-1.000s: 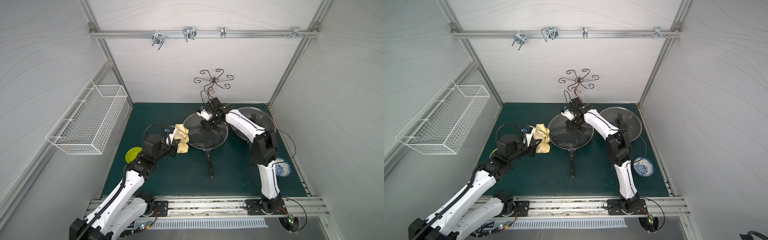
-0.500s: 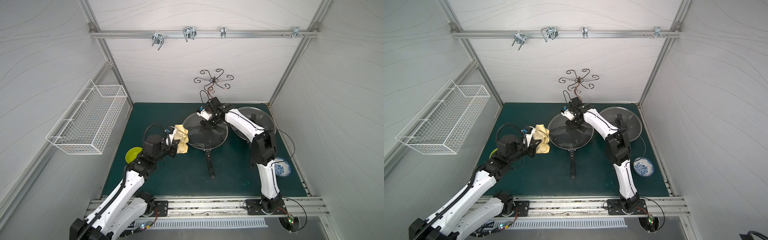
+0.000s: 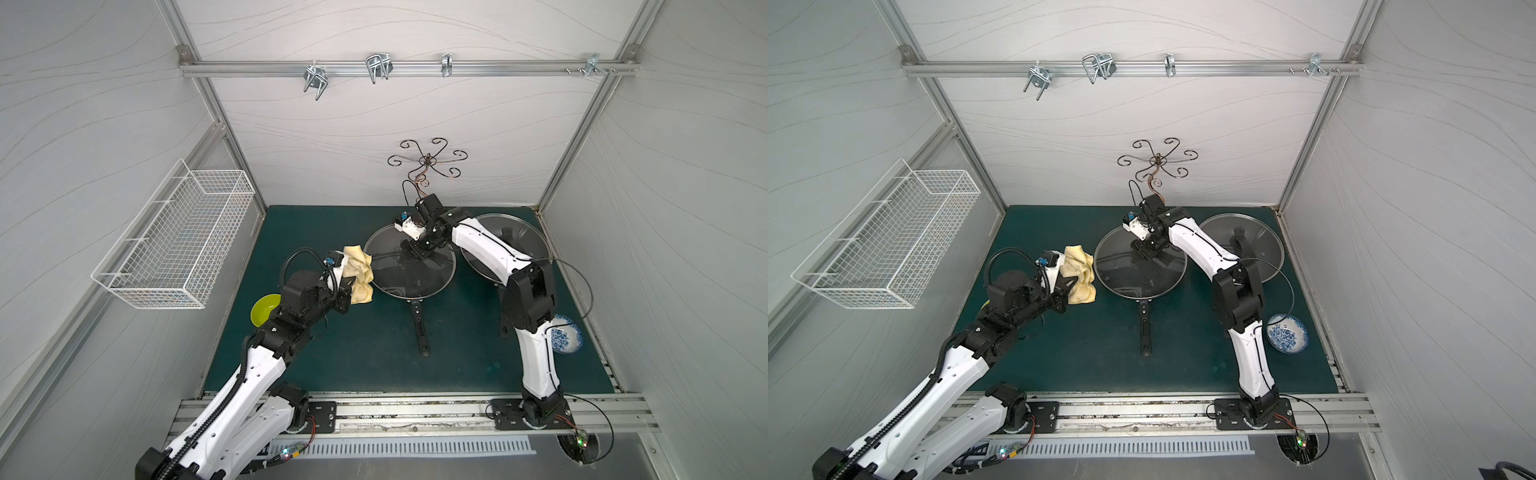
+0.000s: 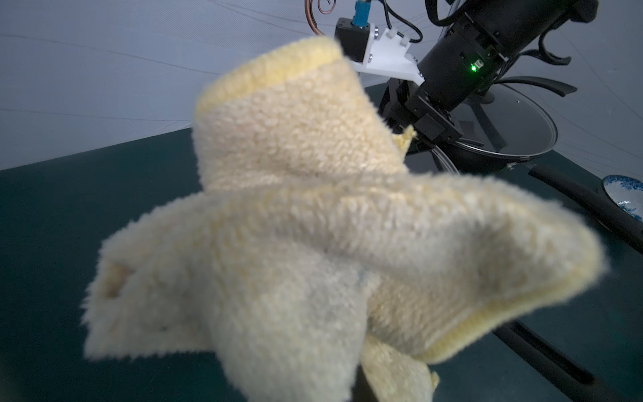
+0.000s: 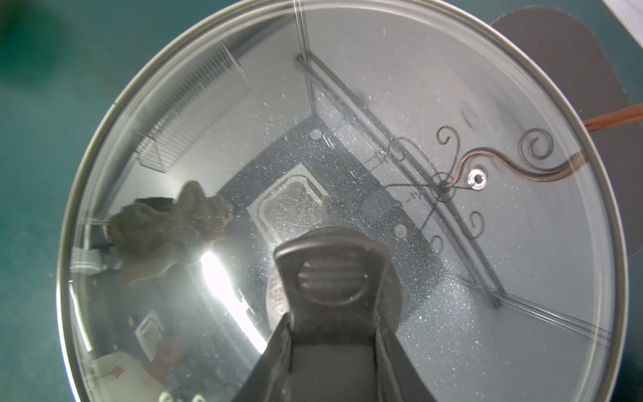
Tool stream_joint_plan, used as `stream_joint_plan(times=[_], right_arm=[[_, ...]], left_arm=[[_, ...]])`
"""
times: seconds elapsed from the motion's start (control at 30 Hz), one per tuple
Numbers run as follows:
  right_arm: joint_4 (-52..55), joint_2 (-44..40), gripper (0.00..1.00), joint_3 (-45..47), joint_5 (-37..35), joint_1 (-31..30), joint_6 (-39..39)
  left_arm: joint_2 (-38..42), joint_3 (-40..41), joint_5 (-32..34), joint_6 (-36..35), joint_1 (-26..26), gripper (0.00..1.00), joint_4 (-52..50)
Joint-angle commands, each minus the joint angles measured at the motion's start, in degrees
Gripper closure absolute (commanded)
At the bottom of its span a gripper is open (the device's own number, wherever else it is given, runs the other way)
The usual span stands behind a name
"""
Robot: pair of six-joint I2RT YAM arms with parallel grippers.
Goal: Wipe the pot lid with a cloth
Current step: Pick up the pot lid from the cooking pot.
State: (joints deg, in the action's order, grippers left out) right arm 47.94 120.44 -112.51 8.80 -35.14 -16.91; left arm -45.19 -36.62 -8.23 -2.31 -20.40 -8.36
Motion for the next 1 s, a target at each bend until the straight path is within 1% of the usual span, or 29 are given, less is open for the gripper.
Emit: stream_joint_plan(times=[0.0, 0.2, 0.43, 0.57, 0.67, 0.8, 0.9, 0.97], right_arm=[[-6.44, -9.12, 1.0, -0.28, 6.16, -0.3, 1.9], [-7.63, -13.74, 1.0, 3.77, 8.85, 1.55, 4.63], [-10.0, -22.13, 1.0, 12.6, 17.59, 5.87, 10.95], [-10.67, -26.84, 1.0, 17.37, 23.48, 8.57, 14.35], [-11.07, -29.88, 1.0, 20.34, 29.19, 10.79, 18.01], [-13.93, -33.57, 1.0, 24.79, 36.62, 14.12, 24.12], [-19.82, -35.46, 1.0, 28.83, 45.49, 17.47, 31.68], [-25.47, -36.83, 1.0, 31.87, 49.89, 19.36, 37.56]], left_arm=[[2.06, -1.63, 2.05, 1.63, 0.84, 1.0, 4.84], [5.09, -3.75, 5.12, 3.42, 1.16, 1.0, 5.01], [9.08, -5.52, 10.64, 5.34, 1.24, 1.0, 5.8], [10.01, -5.85, 10.51, 6.49, 1.24, 1.0, 5.82], [9.56, -5.1, 6.2, 5.97, 1.24, 1.0, 5.77], [6.73, -5.21, -1.09, 4.91, 1.24, 1.0, 4.98], [4.09, -4.8, -7.92, 3.87, 1.24, 1.0, 7.7], [2.03, -4.32, -11.81, 3.94, 1.16, 1.0, 11.2]])
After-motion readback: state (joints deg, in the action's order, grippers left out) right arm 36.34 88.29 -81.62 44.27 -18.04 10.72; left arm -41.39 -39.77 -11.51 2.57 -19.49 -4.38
